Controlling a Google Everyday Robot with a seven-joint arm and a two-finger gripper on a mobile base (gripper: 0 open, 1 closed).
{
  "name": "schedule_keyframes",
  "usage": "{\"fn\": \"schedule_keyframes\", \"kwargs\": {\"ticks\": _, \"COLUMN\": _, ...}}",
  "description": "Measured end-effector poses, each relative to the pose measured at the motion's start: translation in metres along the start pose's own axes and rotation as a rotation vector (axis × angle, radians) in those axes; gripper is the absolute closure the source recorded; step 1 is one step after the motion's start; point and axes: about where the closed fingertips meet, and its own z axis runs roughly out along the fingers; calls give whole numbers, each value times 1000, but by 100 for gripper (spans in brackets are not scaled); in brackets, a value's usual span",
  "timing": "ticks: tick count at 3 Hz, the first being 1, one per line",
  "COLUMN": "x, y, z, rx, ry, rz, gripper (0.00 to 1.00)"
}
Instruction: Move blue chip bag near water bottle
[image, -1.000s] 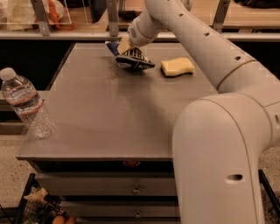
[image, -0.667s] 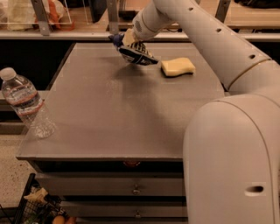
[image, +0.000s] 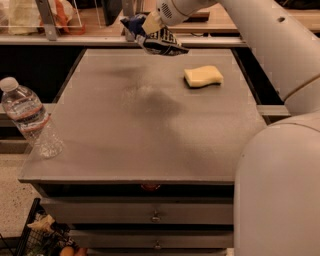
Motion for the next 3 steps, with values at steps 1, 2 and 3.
{"fn": "schedule_keyframes", "kwargs": {"ticks": 1, "x": -26, "y": 41, "z": -20, "rx": -81, "ry": -62, "rz": -155, "gripper": 100}}
{"fn": "schedule_keyframes", "kwargs": {"ticks": 2, "x": -26, "y": 41, "z": -19, "rx": -81, "ry": -61, "rz": -153, "gripper": 100}}
{"fn": "schedule_keyframes", "kwargs": {"ticks": 3, "x": -17, "y": 54, "z": -28, "rx": -83, "ry": -36, "rz": -165, "gripper": 100}}
